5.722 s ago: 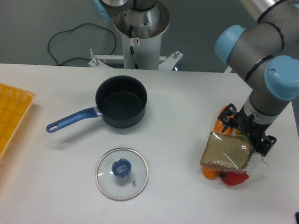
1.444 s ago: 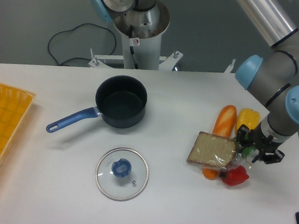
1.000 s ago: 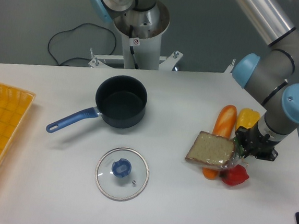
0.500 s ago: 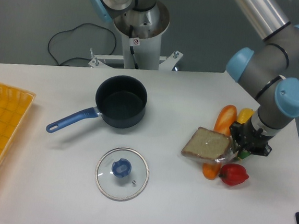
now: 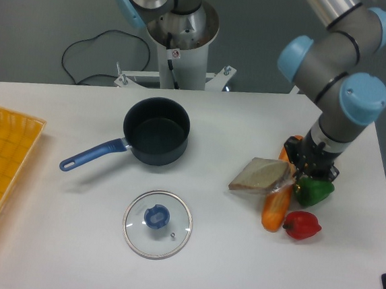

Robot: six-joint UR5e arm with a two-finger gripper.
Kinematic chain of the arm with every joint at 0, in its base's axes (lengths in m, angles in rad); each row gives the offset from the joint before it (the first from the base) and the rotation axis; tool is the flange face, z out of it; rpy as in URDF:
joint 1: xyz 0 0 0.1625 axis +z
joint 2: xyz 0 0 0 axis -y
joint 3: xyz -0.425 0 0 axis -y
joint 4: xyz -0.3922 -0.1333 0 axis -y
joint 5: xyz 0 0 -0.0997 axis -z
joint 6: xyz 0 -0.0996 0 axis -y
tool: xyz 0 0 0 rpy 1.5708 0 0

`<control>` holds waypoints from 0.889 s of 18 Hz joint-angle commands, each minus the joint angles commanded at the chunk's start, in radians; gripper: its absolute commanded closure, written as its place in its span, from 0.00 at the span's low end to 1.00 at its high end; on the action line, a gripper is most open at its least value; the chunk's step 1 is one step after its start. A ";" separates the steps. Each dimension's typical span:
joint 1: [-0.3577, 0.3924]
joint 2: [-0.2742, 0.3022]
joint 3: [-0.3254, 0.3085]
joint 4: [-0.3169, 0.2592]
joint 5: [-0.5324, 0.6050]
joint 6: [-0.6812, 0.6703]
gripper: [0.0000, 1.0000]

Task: Pick up the toast
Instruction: 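Lift the bagged toast and drag it over the baguette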

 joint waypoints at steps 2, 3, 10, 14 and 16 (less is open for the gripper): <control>-0.005 0.014 0.000 -0.018 0.000 0.000 0.97; -0.011 0.027 0.000 -0.034 0.000 0.000 0.97; -0.037 0.069 0.000 -0.101 0.002 -0.006 0.97; -0.041 0.109 0.000 -0.136 0.002 -0.006 0.97; -0.051 0.121 0.000 -0.138 0.002 -0.006 0.97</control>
